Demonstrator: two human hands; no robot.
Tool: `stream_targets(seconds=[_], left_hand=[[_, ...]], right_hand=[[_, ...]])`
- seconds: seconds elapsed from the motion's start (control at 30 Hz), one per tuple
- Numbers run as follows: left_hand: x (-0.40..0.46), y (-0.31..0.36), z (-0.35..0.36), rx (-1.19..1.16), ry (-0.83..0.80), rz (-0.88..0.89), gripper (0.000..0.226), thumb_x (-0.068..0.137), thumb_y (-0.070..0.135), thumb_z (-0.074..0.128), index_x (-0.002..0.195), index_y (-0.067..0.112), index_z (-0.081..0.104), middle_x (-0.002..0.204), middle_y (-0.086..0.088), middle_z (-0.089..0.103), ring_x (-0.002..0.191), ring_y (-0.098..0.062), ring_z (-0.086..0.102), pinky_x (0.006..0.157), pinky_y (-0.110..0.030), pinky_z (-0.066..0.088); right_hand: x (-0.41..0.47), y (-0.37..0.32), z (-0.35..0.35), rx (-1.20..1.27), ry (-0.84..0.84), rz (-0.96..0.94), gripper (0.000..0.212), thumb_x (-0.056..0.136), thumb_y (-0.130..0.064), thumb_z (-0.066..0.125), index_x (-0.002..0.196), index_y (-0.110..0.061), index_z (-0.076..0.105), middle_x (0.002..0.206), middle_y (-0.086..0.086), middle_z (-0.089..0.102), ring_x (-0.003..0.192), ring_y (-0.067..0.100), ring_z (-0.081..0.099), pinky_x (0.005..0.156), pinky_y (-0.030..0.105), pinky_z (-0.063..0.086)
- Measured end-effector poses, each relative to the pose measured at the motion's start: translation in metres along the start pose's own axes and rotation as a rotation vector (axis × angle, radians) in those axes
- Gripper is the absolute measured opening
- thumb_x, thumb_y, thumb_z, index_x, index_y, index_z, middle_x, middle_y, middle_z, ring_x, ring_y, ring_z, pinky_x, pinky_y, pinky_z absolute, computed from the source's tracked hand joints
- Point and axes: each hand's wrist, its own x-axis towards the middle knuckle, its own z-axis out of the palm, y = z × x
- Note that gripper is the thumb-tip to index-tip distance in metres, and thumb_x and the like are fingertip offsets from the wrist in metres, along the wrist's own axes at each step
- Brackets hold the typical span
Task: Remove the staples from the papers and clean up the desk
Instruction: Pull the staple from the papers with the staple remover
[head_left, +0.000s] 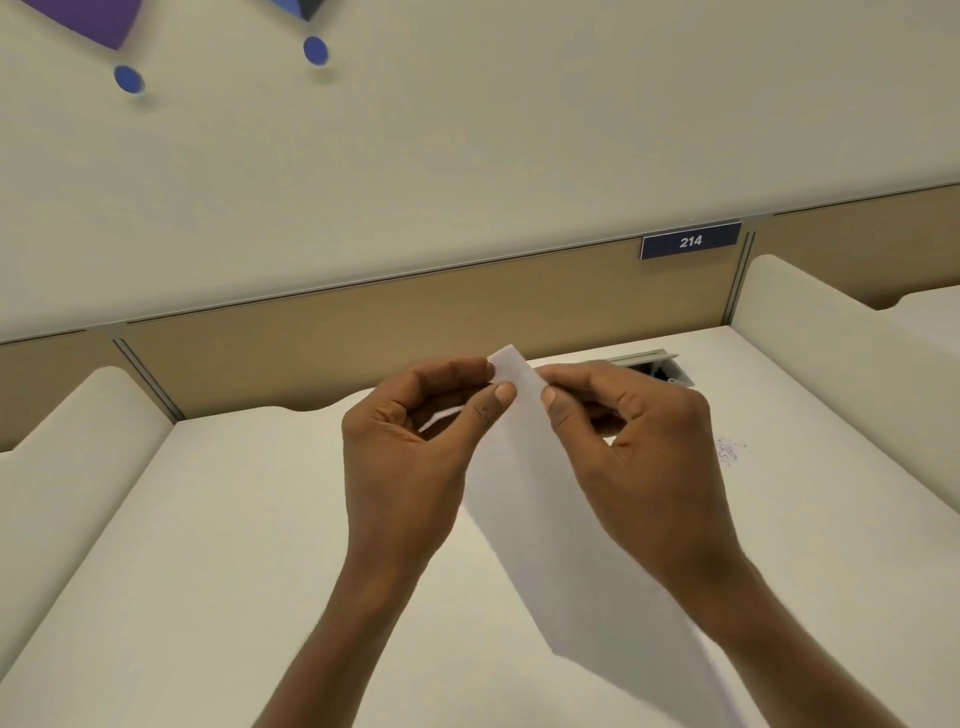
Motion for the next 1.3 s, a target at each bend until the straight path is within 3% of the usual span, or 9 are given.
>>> stream_targets(seconds=[0.1, 0.17, 0.33, 0.47, 0.63, 0.9, 1.0, 1.1, 1.3], left_hand=[[0.006, -0.002, -0.005, 0.238, -0.024, 0.083, 0.026, 0.082, 0.026, 0.079, 0.107, 0.031, 0.073, 0.107, 0.018, 0.073, 0.107, -0.007, 0.066, 0.085, -0.024, 0.051], [0.009, 0.003, -0.009, 0.304, -0.115, 0.035, 0.023, 0.087, 0.033, 0.072, 0.11, 0.035, 0.073, 0.108, 0.022, 0.073, 0.11, -0.003, 0.064, 0.088, -0.025, 0.049], [0.009, 0.016, -0.017, 0.054, -0.225, -0.191, 0.013, 0.086, 0.023, 0.07, 0.092, 0.021, 0.081, 0.087, 0.002, 0.079, 0.076, -0.014, 0.074, 0.064, -0.023, 0.054], [0.008, 0.015, -0.022, -0.005, -0.236, -0.283, 0.024, 0.076, 0.031, 0.07, 0.091, 0.016, 0.081, 0.09, -0.006, 0.079, 0.079, -0.023, 0.074, 0.071, -0.033, 0.058], [0.01, 0.016, -0.025, -0.051, -0.265, -0.366, 0.023, 0.075, 0.03, 0.069, 0.089, 0.016, 0.081, 0.091, -0.009, 0.078, 0.077, -0.022, 0.074, 0.067, -0.032, 0.057], [0.014, 0.009, -0.026, -0.016, -0.284, -0.449, 0.025, 0.074, 0.033, 0.067, 0.088, 0.019, 0.082, 0.098, -0.004, 0.079, 0.092, -0.022, 0.075, 0.088, -0.036, 0.053], [0.014, 0.007, -0.025, 0.007, -0.276, -0.446, 0.024, 0.077, 0.035, 0.066, 0.09, 0.021, 0.081, 0.098, -0.003, 0.078, 0.093, -0.024, 0.074, 0.092, -0.041, 0.053], [0.014, 0.005, -0.026, 0.024, -0.272, -0.442, 0.024, 0.08, 0.035, 0.065, 0.091, 0.022, 0.081, 0.096, -0.005, 0.078, 0.088, -0.025, 0.073, 0.087, -0.041, 0.055], [0.012, 0.003, -0.027, 0.062, -0.309, -0.4, 0.021, 0.079, 0.036, 0.065, 0.087, 0.024, 0.08, 0.086, -0.005, 0.078, 0.069, -0.02, 0.072, 0.061, -0.027, 0.058]], right_hand=[[0.008, 0.002, -0.006, 0.107, -0.063, 0.146, 0.016, 0.09, -0.017, 0.067, 0.102, -0.024, 0.076, 0.087, -0.024, 0.071, 0.081, -0.004, 0.068, 0.067, 0.008, 0.053], [0.014, 0.003, -0.011, 0.221, -0.129, 0.247, 0.016, 0.089, -0.014, 0.069, 0.101, -0.022, 0.076, 0.085, -0.017, 0.075, 0.078, -0.001, 0.071, 0.069, 0.012, 0.055], [0.02, 0.003, -0.015, 0.427, -0.233, 0.398, 0.017, 0.085, -0.008, 0.071, 0.097, -0.018, 0.076, 0.078, -0.006, 0.077, 0.07, 0.011, 0.074, 0.061, 0.018, 0.056], [0.022, 0.001, -0.016, 0.47, -0.263, 0.412, 0.016, 0.084, -0.006, 0.071, 0.097, -0.015, 0.076, 0.079, -0.005, 0.077, 0.071, 0.012, 0.074, 0.062, 0.019, 0.057], [0.025, 0.0, -0.015, 0.499, -0.304, 0.453, 0.014, 0.083, -0.005, 0.071, 0.088, -0.017, 0.077, 0.076, -0.003, 0.077, 0.066, 0.011, 0.073, 0.058, 0.018, 0.056], [0.028, 0.011, -0.006, 0.452, -0.354, 0.497, 0.015, 0.083, -0.008, 0.072, 0.09, -0.019, 0.078, 0.083, -0.005, 0.077, 0.079, 0.012, 0.073, 0.073, 0.021, 0.06], [0.027, 0.012, -0.003, 0.45, -0.333, 0.468, 0.016, 0.084, -0.008, 0.072, 0.09, -0.021, 0.078, 0.083, -0.009, 0.077, 0.078, 0.008, 0.073, 0.07, 0.017, 0.058], [0.025, 0.015, -0.001, 0.423, -0.312, 0.424, 0.016, 0.084, -0.01, 0.072, 0.089, -0.024, 0.077, 0.082, -0.012, 0.077, 0.076, 0.005, 0.073, 0.067, 0.015, 0.057], [0.021, 0.02, 0.003, 0.451, -0.324, 0.43, 0.015, 0.086, -0.007, 0.07, 0.091, -0.018, 0.077, 0.08, -0.004, 0.077, 0.074, 0.013, 0.074, 0.071, 0.031, 0.06]])
